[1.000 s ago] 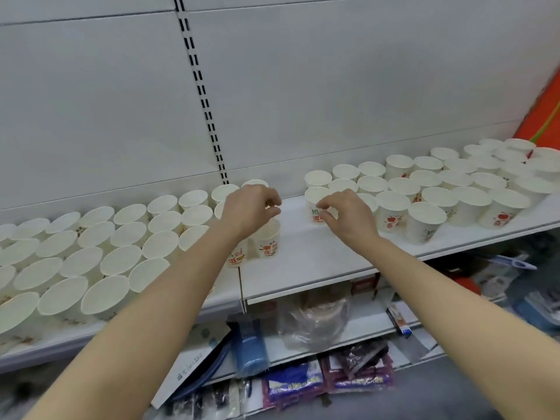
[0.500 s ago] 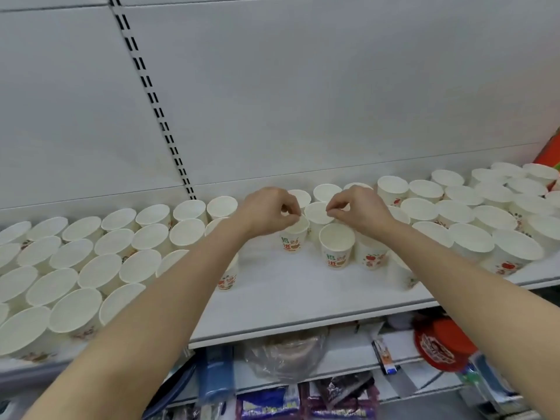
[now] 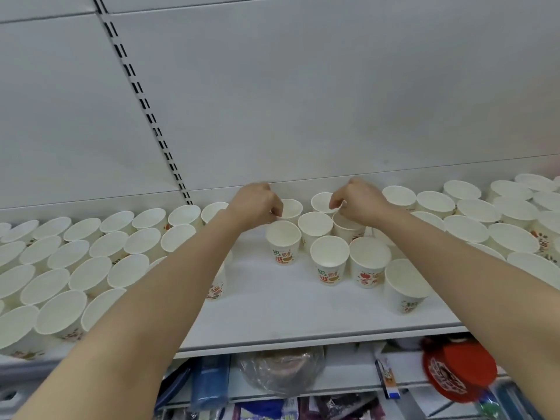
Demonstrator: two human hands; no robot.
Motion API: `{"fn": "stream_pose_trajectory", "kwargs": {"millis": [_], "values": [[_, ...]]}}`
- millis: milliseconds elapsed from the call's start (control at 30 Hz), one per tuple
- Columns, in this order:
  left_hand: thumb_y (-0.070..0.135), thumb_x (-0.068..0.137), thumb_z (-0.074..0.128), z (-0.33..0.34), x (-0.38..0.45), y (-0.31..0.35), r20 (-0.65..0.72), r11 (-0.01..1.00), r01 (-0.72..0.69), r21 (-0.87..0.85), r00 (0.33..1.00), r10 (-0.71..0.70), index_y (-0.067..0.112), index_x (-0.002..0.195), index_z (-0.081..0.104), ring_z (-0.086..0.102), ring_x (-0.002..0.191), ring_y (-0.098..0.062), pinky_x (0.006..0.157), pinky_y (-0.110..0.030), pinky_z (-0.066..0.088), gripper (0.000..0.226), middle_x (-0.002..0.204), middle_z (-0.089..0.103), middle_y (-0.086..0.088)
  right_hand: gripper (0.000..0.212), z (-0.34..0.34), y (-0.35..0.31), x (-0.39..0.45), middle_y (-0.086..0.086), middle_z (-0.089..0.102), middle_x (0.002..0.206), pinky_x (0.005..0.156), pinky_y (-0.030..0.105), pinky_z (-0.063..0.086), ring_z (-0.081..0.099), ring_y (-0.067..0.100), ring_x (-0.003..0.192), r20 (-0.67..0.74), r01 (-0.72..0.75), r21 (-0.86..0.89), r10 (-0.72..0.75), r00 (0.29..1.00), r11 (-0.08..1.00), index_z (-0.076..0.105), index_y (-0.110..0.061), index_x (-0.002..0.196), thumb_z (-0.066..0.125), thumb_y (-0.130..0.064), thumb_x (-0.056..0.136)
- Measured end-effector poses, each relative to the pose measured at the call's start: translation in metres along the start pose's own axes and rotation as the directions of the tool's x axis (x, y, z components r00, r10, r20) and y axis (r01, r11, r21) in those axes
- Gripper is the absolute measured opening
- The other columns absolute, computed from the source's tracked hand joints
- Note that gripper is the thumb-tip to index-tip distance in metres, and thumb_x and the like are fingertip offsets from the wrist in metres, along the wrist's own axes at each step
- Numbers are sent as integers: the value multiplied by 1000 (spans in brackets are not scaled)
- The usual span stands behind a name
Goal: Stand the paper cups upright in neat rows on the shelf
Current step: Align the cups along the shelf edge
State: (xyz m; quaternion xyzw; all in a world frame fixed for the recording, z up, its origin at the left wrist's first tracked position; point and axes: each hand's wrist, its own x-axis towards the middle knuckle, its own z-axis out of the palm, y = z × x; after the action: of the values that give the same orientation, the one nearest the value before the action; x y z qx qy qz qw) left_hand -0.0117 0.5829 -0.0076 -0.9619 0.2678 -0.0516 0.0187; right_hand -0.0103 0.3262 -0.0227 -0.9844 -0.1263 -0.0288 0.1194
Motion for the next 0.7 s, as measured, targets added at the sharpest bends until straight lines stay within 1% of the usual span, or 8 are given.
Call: {"fn": "stream_pose_trajectory", "kwargs": {"millis": [67, 133, 233, 300, 467, 533, 600, 700], "values": [[27, 81, 69, -3, -4, -7, -34, 1000, 16, -19, 999, -16, 27, 90, 75, 54, 99, -16, 72, -28, 42, 10, 88, 71, 7, 30, -1, -4, 2, -5, 66, 103, 83, 32, 46, 51, 16, 107, 1, 37, 29, -37, 999, 999, 72, -32, 98, 54, -12, 84], [29, 82, 70, -8, -10, -16, -53, 999, 42, -3, 998, -42, 27, 89, 75, 54, 97, -16, 70, -27, 40, 9, 86, 70, 8, 30, -1, -10, 3, -9, 70, 102, 85, 32, 48, 54, 15, 108, -22, 48, 57, -47, 999, 997, 74, -29, 97, 54, -12, 82], [27, 82, 68, -13, -21, -29, -49, 995, 98, 17, 994, -97, 27, 89, 74, 54, 97, -15, 68, -27, 39, 9, 85, 69, 8, 24, 1, -16, 6, -9, 72, 98, 79, 31, 49, 60, 19, 100, -41, 49, 51, -47, 998, 998, 75, -27, 92, 56, -16, 81], [26, 81, 67, -13, -28, -34, -35, 990, 138, 22, 990, -137, 27, 88, 74, 55, 96, -16, 68, -27, 40, 10, 85, 70, 8, 21, 2, -17, 7, -7, 72, 95, 75, 31, 50, 63, 20, 94, -23, 31, 52, -30, 999, 998, 75, -26, 89, 58, -17, 81], [28, 83, 65, -8, -35, -34, 1, 985, 157, 72, 987, -158, 28, 87, 73, 56, 96, -18, 72, -27, 39, 9, 87, 70, 8, 28, -2, -19, 8, -5, 71, 103, 83, 31, 50, 62, 20, 98, 24, 10, 11, -10, 1000, 1000, 74, -25, 96, 59, -8, 80], [29, 83, 65, -6, -35, -32, 11, 986, 151, 70, 988, -152, 29, 89, 72, 57, 98, -20, 74, -29, 42, 9, 90, 70, 8, 27, -2, -20, 8, -5, 71, 104, 82, 30, 49, 62, 20, 98, 29, 5, 4, -5, 1000, 1000, 74, -25, 95, 60, -8, 80], [26, 82, 67, -9, -35, -29, 25, 989, 142, 33, 989, -143, 31, 97, 72, 57, 105, -19, 79, -28, 43, 16, 100, 70, 9, 26, -1, -21, 9, -6, 71, 103, 80, 28, 48, 62, 19, 98, 26, -2, 9, 2, 1000, 1000, 74, -25, 94, 60, -9, 80], [8, 77, 65, -21, -36, -15, 20, 997, 77, -14, 997, -77, 31, 116, 66, 52, 112, -18, 80, -26, 37, 46, 117, 62, 9, 21, 0, -24, 9, -7, 71, 101, 78, 26, 47, 62, 18, 95, 36, 0, 7, 0, 999, 1000, 74, -26, 94, 65, -14, 79]]}}
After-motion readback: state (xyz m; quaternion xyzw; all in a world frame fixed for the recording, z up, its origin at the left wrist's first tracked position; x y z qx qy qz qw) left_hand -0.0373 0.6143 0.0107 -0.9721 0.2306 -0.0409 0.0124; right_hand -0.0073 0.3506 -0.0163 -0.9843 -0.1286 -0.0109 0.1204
